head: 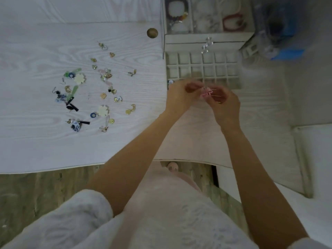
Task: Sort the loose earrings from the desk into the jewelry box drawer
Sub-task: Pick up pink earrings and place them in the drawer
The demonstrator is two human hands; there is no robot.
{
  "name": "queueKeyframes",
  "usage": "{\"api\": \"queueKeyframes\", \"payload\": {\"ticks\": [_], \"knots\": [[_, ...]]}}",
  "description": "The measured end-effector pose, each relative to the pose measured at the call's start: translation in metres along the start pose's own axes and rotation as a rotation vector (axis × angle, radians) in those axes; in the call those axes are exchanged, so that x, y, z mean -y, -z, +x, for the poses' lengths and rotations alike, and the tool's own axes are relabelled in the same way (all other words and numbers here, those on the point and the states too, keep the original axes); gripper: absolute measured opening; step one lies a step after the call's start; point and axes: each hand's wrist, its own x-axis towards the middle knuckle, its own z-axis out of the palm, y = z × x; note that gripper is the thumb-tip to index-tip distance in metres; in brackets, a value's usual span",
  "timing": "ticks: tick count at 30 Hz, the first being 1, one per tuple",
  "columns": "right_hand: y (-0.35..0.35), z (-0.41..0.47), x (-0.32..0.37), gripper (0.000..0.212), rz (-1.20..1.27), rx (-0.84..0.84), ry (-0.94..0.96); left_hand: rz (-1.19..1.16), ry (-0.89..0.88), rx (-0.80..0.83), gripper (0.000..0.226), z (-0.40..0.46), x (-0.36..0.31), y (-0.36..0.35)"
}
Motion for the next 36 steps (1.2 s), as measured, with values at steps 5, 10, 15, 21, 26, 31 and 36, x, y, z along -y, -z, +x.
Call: {"api": "queueKeyframes", "payload": {"ticks": [5,10,15,21,26,31,36], "knots": [[0.009,0.042,-0.013,0.029,-0.2,-0.065,0.031,0.278,-0.118,0.059,0.025,0.039,-0.009,-0.033],[0.004,0.049,-0.018,0.028,-0.391,-0.052,0.065,0.533,-0.267,0.139,0.032,0.047,-0.005,-0.041],[0.013,0.046,-0.026,0.03,-0.482,-0.039,0.135,0.71,-0.437,0.098,0.038,0.049,-0.007,-0.032],[0.014,0.033,-0.028,0.021,-0.719,-0.002,0.354,1.006,-0.62,-0.012,0.019,0.044,0.006,-0.017],[0.012,0.031,-0.027,0.019,-0.745,-0.094,0.386,1.081,-0.693,0.016,0.029,0.042,0.01,-0.023],[0.012,0.032,-0.028,0.024,-0.761,-0.085,0.428,1.093,-0.624,0.097,0.03,0.04,0.005,-0.028],[0.003,0.038,-0.027,0.037,-0.727,0.036,0.397,0.856,-0.515,0.035,0.025,0.041,0.003,-0.015]]}}
